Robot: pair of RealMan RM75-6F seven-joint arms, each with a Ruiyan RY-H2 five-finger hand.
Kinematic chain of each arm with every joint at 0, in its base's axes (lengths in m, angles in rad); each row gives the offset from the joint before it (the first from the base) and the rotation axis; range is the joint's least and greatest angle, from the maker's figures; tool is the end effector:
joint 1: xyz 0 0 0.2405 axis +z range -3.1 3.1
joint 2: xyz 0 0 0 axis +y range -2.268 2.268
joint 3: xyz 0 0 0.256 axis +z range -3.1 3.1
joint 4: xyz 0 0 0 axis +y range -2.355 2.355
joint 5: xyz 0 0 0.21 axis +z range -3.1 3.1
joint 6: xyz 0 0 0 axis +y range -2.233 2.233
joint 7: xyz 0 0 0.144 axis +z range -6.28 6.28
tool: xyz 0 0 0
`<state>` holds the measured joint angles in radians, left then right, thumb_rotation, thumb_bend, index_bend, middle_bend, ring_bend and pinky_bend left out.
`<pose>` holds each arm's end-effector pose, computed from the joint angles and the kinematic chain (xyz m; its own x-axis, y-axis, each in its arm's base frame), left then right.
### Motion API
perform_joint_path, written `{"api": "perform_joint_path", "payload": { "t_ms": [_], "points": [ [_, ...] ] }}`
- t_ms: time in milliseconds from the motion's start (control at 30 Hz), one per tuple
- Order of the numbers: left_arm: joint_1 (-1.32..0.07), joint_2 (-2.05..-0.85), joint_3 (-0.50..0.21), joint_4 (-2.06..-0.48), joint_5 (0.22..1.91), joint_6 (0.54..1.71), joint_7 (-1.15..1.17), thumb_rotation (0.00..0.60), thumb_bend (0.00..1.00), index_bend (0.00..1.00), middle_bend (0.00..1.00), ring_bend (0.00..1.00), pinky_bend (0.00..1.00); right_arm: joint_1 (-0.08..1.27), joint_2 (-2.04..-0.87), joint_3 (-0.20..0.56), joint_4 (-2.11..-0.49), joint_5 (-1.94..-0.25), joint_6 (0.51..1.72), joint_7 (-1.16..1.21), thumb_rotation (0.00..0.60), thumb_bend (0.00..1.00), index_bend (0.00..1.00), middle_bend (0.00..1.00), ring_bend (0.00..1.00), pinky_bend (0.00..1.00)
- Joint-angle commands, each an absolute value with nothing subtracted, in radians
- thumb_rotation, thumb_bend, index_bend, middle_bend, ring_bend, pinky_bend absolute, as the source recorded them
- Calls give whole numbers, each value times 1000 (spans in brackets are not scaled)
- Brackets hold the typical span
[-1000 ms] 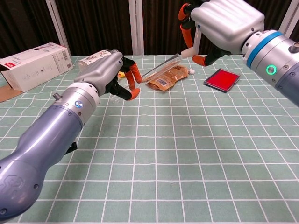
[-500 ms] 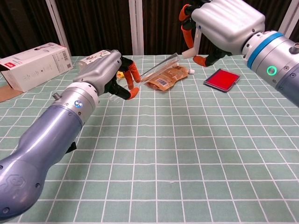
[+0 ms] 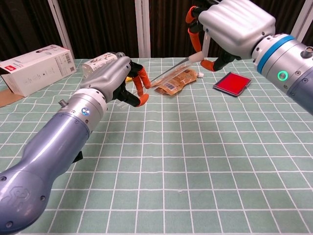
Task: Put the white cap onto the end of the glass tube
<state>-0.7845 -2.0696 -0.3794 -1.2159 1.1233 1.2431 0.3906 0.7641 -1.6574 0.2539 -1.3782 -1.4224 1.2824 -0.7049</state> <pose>-0.0569 0.3332 -0.0904 0.1139 0.0641 0.9914 0.9649 -0.2449 -0.0950 -0.0870 -0.3508 0.0129 0.5925 0.3610 0.7201 -0.5978 -0.4021 0.6935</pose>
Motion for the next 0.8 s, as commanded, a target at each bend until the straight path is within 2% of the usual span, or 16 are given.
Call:
{"api": "perform_joint_path", "payload": {
  "t_ms": [33,800],
  "points": [
    [-785,-2072,-381,-1216,1124,1243,390,600,632,515,525,122,0,764,-1658,253,-1378,-1423,1282,-705,600,364,585,210,0,0],
    [-793,-2089,-405,-1239,1101,1244,409,600,632,515,525,122,0,758,-1659,244,-1398,-1434,1288,-707,600,364,585,210,0,0]
  ]
}}
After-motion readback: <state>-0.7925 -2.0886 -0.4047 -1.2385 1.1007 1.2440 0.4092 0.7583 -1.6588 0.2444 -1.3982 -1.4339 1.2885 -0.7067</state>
